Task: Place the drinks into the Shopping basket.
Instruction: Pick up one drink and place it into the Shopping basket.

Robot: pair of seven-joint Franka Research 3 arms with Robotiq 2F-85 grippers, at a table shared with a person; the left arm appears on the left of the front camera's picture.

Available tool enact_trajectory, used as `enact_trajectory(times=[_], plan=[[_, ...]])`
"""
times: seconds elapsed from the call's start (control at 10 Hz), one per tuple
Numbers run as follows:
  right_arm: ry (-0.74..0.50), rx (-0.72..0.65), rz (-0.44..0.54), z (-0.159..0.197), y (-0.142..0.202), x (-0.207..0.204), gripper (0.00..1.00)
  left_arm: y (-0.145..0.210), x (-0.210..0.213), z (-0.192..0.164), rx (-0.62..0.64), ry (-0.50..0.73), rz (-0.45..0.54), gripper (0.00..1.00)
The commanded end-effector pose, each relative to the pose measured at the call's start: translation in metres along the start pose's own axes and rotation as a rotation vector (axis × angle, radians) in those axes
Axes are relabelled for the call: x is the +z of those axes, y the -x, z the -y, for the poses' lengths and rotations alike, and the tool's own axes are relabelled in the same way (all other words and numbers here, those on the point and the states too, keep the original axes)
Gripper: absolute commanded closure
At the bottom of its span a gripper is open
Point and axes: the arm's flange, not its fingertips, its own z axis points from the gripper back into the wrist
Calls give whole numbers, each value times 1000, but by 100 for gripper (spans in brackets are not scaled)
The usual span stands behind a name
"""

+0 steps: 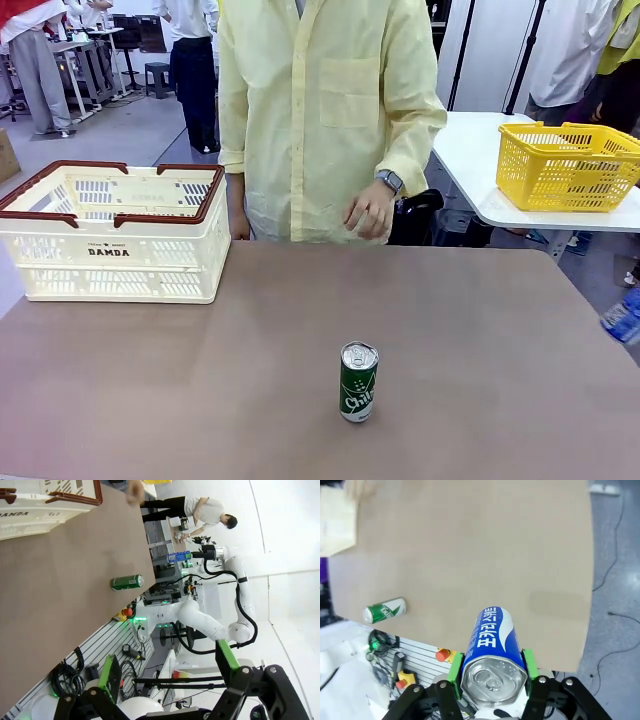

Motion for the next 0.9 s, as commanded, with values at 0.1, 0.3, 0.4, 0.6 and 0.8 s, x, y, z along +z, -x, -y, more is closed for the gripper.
enact_trajectory(times=[0.1,0.3,0.4,0.6,0.8], plan=[[65,216,13,-122,-45,-26,100,1,1,3,-19,15,-1,0],[86,379,16,-216,-77,-48,100,1,1,3,-19,15,-1,0],[81,449,-2,-269,-88,-68,100,1,1,3,-19,15,-1,0],[98,556,29,-345,-101,-118,100,1,1,3,-19,15,-1,0],[131,637,31,-393,-99,-170,100,1,1,3,-19,15,-1,0]])
